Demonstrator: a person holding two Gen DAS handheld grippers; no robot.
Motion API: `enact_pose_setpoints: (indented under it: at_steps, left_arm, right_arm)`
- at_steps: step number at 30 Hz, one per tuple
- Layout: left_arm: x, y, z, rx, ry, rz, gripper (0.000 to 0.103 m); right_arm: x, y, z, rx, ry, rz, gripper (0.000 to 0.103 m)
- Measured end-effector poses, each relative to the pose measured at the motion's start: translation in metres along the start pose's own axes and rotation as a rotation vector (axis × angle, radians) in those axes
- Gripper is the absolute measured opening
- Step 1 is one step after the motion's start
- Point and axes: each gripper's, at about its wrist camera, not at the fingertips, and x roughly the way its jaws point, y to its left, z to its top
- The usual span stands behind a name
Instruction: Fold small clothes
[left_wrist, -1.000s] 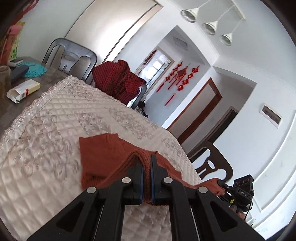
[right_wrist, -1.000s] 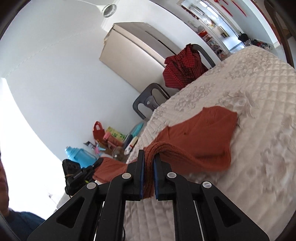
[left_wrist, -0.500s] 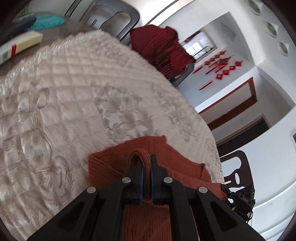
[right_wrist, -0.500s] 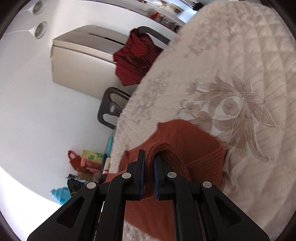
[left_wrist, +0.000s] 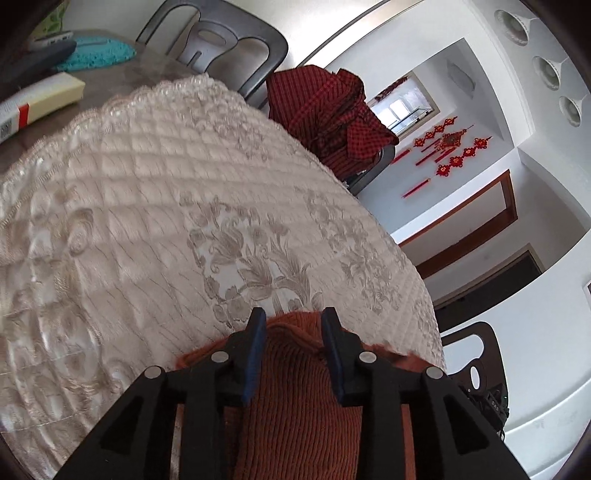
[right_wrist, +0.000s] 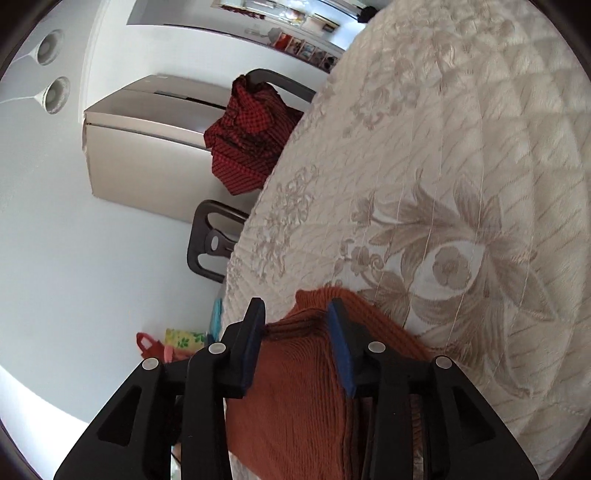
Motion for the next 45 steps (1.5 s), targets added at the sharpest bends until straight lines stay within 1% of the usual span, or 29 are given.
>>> enact_pose_setpoints:
  at_steps: [3,4,7,9,11,13,14,15,16,17,18,19,21,24,25,28,30,33,34,35,36,37,38,41,43,45]
  left_arm:
    - [-0.014,-0.011,-0.008,0.057,-0.024,-0.004,0.033]
    - [-0.017,-0.015,-0.012,0.081,-0.023,-0.006,0.033]
    - [-0.02,-0.026,-0.025,0.146,-0.006,-0.009,0.033]
    - [-0.017,-0.031,-0.034,0.178,0.013,-0.006,0.033]
    - [-0.013,-0.031,-0.044,0.214,0.034,0.025,0.033]
    - [-0.005,-0.026,-0.053,0.239,0.056,0.073,0.033]
    - [-0.004,-0.022,-0.056,0.245,0.047,0.07,0.033]
    - [-0.007,-0.02,-0.057,0.253,0.036,0.067,0.033]
    - [-0.009,-0.021,-0.056,0.256,0.038,0.08,0.033]
    - [-0.011,-0.021,-0.056,0.253,0.037,0.086,0.033]
    - [-0.016,-0.023,-0.057,0.256,0.036,0.09,0.033]
    - [-0.021,-0.027,-0.06,0.273,0.029,0.094,0.033]
    - [-0.033,-0.036,-0.068,0.328,0.015,0.1,0.033]
    - [-0.045,-0.054,-0.089,0.402,0.022,0.095,0.033]
    - [-0.047,-0.061,-0.098,0.43,0.027,0.093,0.033]
    - [-0.048,-0.084,-0.123,0.499,0.047,0.061,0.033]
    - [-0.043,-0.099,-0.137,0.55,0.061,0.036,0.033]
    - [-0.027,-0.111,-0.15,0.607,0.084,0.054,0.033]
    - [-0.019,-0.111,-0.154,0.617,0.1,0.079,0.033]
    - [-0.01,-0.107,-0.155,0.617,0.122,0.126,0.033]
    - [-0.003,-0.103,-0.155,0.602,0.156,0.144,0.033]
    - [-0.007,-0.103,-0.152,0.596,0.14,0.125,0.033]
    - [-0.009,-0.104,-0.15,0.601,0.134,0.123,0.033]
    - [-0.014,-0.099,-0.147,0.611,0.132,0.15,0.033]
    - [-0.021,-0.091,-0.146,0.585,0.126,0.151,0.033]
    - [-0.036,-0.084,-0.143,0.565,0.087,0.162,0.033]
  right_arm:
    - [-0.009,0.011,-0.005,-0.072,-0.013,-0.008,0.036]
    - [-0.013,0.017,-0.01,-0.119,-0.014,-0.012,0.036]
    - [-0.015,0.031,-0.021,-0.221,-0.004,-0.048,0.036]
    - [-0.011,0.036,-0.027,-0.257,0.014,-0.073,0.036]
    - [-0.009,0.042,-0.036,-0.313,0.032,-0.103,0.036]
    - [-0.006,0.044,-0.044,-0.363,0.056,-0.136,0.036]
    - [-0.002,0.042,-0.047,-0.385,0.071,-0.171,0.036]
    - [0.0,0.039,-0.047,-0.402,0.077,-0.215,0.034]
    - [0.002,0.033,-0.046,-0.412,0.077,-0.252,0.021]
    - [0.001,0.026,-0.044,-0.402,0.075,-0.258,0.015]
    - [-0.003,0.019,-0.041,-0.364,0.071,-0.257,0.014]
    - [-0.009,0.02,-0.041,-0.354,0.059,-0.259,0.014]
    - [-0.023,0.037,-0.053,-0.444,0.02,-0.293,0.014]
    - [-0.033,0.059,-0.081,-0.551,0.032,-0.292,0.014]
    - [-0.035,0.067,-0.095,-0.598,0.044,-0.296,0.014]
    - [-0.026,0.08,-0.126,-0.693,0.071,-0.326,0.014]
    - [-0.016,0.085,-0.147,-0.746,0.098,-0.325,0.014]
    - [0.003,0.087,-0.169,-0.822,0.131,-0.349,0.014]
    - [0.008,0.085,-0.173,-0.838,0.139,-0.368,0.014]
    - [0.013,0.081,-0.174,-0.842,0.149,-0.388,0.014]
    - [0.015,0.077,-0.172,-0.819,0.171,-0.395,0.014]
    - [0.013,0.075,-0.169,-0.803,0.171,-0.386,0.014]
    - [0.008,0.073,-0.166,-0.787,0.161,-0.377,0.014]
    - [-0.008,0.071,-0.162,-0.783,0.129,-0.397,0.014]
    - [-0.017,0.064,-0.155,-0.735,0.114,-0.4,0.014]
    - [-0.031,0.053,-0.145,-0.671,0.095,-0.397,0.014]
